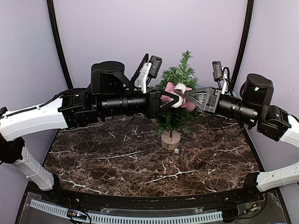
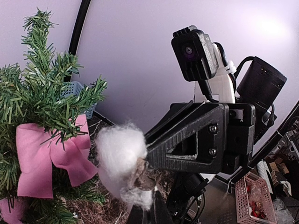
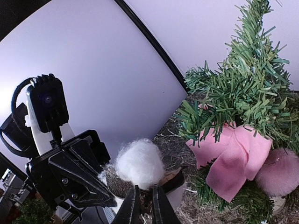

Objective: Decorate the small christmas tree

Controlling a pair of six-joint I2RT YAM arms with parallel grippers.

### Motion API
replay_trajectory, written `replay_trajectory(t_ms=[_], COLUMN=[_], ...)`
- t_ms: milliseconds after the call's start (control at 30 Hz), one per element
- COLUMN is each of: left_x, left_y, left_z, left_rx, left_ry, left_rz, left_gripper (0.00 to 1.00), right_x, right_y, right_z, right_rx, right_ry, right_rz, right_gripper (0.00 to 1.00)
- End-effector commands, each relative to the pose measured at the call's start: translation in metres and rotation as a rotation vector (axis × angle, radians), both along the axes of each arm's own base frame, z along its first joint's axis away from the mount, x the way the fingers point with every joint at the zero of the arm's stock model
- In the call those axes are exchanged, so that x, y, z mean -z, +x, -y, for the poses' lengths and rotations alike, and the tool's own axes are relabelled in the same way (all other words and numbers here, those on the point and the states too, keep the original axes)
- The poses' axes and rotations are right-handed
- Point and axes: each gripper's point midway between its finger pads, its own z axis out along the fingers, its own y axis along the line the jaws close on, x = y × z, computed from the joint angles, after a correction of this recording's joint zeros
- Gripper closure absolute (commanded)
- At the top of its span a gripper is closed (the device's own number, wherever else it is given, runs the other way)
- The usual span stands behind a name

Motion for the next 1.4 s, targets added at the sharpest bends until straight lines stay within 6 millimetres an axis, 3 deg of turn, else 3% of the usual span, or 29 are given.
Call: replay_trajectory(t_ms=[0, 300, 467, 733, 800, 833, 867, 933, 1000, 1200, 1367], left_x=[-0.026, -0.025, -0.025, -0.020, -0.019, -0.020, -0.019, -0.020, -0.021, -0.018, -0.010], left_y=[-0.002, -0.001, 0.000, 0.001, 0.001, 0.003, 0.005, 0.007, 0.008, 0.015, 0.032], left_z=[-0.013, -0.013, -0.013, -0.014, -0.015, -0.017, -0.019, -0.023, -0.028, -0.042, -0.048], left_rx=[-0.012, -0.017, -0.019, -0.028, -0.028, -0.044, -0.061, -0.079, -0.089, -0.112, -0.076], left_ry=[-0.066, -0.064, -0.062, -0.044, -0.041, -0.043, -0.039, -0.038, -0.031, 0.020, 0.048], left_rz=[0.030, 0.032, 0.034, 0.030, 0.029, 0.033, 0.034, 0.041, 0.052, 0.056, 0.001], left_gripper=[1.00, 1.00, 1.00, 0.98, 0.84, 0.70, 0.64, 0.43, 0.32, 0.16, 0.14], right_x=[-0.008, -0.004, -0.006, -0.013, -0.017, -0.018, -0.021, -0.025, -0.025, -0.020, -0.031], right_y=[-0.004, -0.003, -0.003, -0.005, -0.004, -0.002, -0.002, -0.001, 0.000, 0.015, 0.037], right_z=[-0.004, -0.007, -0.007, 0.003, 0.010, 0.015, 0.020, 0.030, 0.038, 0.075, 0.110], right_rx=[-0.021, -0.027, -0.027, -0.009, 0.020, 0.042, 0.060, 0.094, 0.121, 0.309, 0.478], right_ry=[0.029, 0.019, 0.023, 0.055, 0.061, 0.064, 0.067, 0.063, 0.030, -0.115, -0.209], right_rz=[0.015, 0.007, 0.010, 0.029, 0.035, 0.036, 0.042, 0.055, 0.064, 0.049, 0.056], right_gripper=[0.89, 0.90, 1.00, 1.00, 1.00, 1.00, 1.00, 1.00, 1.00, 1.00, 1.00])
